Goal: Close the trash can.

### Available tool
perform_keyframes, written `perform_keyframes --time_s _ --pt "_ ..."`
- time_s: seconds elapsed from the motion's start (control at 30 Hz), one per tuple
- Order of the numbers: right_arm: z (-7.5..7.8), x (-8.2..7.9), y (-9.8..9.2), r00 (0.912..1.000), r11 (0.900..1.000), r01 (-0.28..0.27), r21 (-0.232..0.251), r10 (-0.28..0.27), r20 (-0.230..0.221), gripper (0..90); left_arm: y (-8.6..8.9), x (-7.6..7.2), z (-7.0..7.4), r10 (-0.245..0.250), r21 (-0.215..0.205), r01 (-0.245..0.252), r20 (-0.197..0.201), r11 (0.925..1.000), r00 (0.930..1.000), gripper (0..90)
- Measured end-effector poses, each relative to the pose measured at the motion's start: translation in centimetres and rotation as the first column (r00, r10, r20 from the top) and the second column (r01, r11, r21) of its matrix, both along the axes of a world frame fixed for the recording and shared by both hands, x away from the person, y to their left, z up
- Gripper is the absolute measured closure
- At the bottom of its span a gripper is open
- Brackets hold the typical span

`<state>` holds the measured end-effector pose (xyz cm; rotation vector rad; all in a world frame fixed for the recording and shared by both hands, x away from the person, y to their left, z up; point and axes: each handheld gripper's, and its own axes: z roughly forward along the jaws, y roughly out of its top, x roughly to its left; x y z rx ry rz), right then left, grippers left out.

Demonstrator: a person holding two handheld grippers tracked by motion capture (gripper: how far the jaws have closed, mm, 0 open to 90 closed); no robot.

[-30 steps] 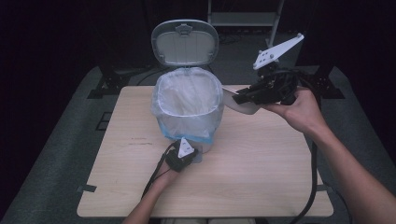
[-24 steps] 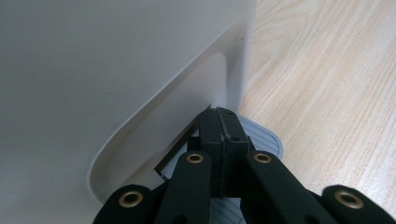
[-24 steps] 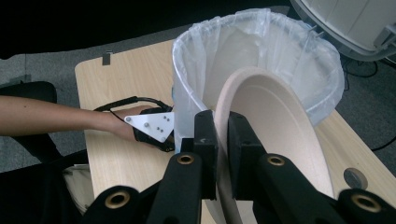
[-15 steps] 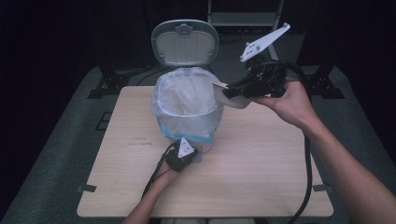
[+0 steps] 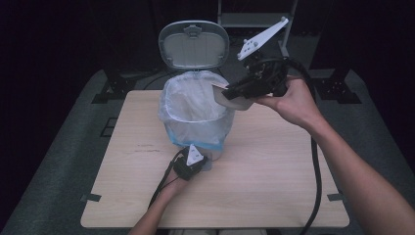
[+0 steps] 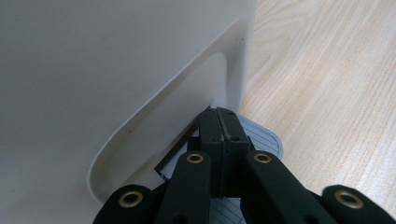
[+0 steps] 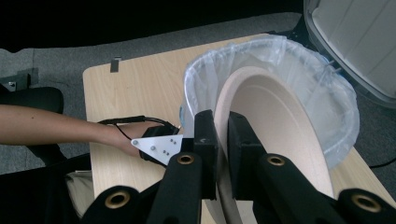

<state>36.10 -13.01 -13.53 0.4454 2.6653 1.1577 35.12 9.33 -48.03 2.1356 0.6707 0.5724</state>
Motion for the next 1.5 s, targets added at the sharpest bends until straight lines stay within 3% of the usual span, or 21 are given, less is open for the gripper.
perform_keyframes --time_s 0.8,1.5 --pt "0.5 2.0 3.4 0.9988 0.999 -0.049 -0.014 0.049 -0.006 83.0 0.0 0.0 0.0 0.0 0.0 0.0 0.0 1.0 1.0 90.0" --pt "-0.5 4.2 6.5 0.9969 0.997 -0.071 -0.027 0.07 -0.035 83.0 0.0 0.0 0.0 0.003 -0.001 -0.003 0.001 1.0 1.0 90.0"
